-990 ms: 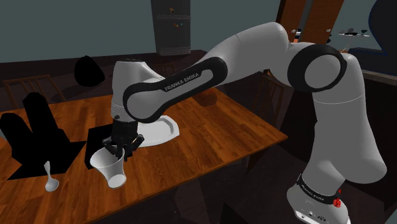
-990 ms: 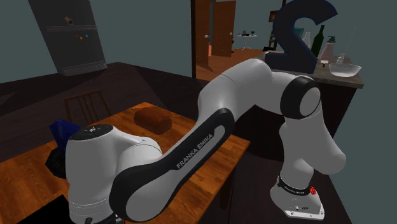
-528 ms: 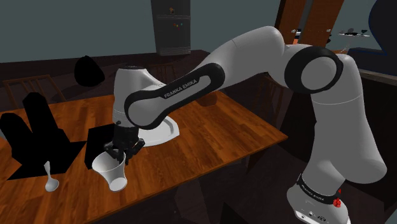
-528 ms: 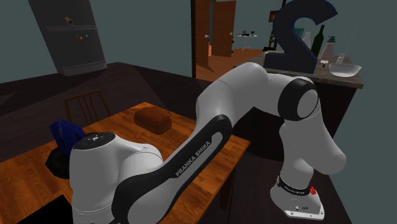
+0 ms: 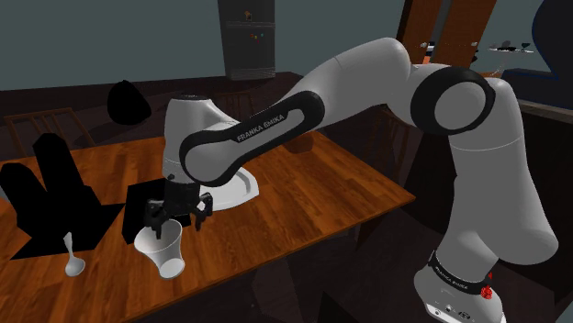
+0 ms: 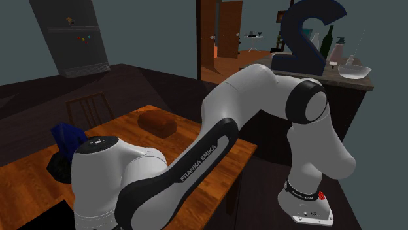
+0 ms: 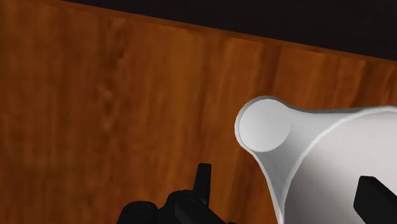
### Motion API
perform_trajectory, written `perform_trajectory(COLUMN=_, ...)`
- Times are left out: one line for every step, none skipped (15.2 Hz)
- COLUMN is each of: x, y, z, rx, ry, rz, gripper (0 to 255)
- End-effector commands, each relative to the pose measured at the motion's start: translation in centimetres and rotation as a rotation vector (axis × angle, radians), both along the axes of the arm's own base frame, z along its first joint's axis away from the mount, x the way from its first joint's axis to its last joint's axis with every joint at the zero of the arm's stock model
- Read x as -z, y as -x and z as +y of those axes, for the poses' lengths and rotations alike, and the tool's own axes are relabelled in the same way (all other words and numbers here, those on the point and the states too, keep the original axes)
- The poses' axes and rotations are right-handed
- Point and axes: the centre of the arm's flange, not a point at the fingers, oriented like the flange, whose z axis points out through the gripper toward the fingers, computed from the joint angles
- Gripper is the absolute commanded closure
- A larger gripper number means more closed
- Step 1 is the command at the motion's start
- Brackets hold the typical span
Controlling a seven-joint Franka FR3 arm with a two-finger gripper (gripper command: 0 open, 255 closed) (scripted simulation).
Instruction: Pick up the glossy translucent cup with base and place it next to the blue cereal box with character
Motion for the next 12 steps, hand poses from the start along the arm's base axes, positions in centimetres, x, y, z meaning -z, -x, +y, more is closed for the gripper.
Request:
perform_trajectory(x=0.0, y=0.0, z=0.0, rx=0.0, ry=0.0, rz=0.0, gripper=0)
perform_trajectory(x=-1.3, y=0.1, z=-0.4, rx=0.0, ry=0.0, rz=0.0, gripper=0)
perform_trajectory(x=-2.5, y=0.1, z=-0.7, rx=0.0, ry=0.0, rz=0.0, gripper=0)
perform_trajectory(x=-3.8, y=0.2, z=-1.1, rx=0.0, ry=0.0, rz=0.0, gripper=0)
perform_trajectory(x=-4.8, y=0.2, z=-1.3, rx=0.0, ry=0.0, rz=0.0, gripper=0)
perform_trajectory(x=-4.8, y=0.2, z=-1.3, rx=0.0, ry=0.0, rz=0.0, gripper=0)
perform_trajectory(x=-4.8, y=0.2, z=-1.3, rx=0.0, ry=0.0, rz=0.0, gripper=0)
perform_trajectory(x=-4.8, y=0.2, z=-1.3, rx=0.0, ry=0.0, rz=0.0, gripper=0)
perform_trajectory(x=-4.8, y=0.2, z=-1.3, rx=0.0, ry=0.0, rz=0.0, gripper=0)
perform_trajectory(x=-4.8, y=0.2, z=-1.3, rx=0.0, ry=0.0, rz=0.0, gripper=0)
perform_trajectory(x=-4.8, y=0.2, z=-1.3, rx=0.0, ry=0.0, rz=0.0, gripper=0)
perform_trajectory(x=-4.8, y=0.2, z=-1.3, rx=0.0, ry=0.0, rz=0.0, gripper=0)
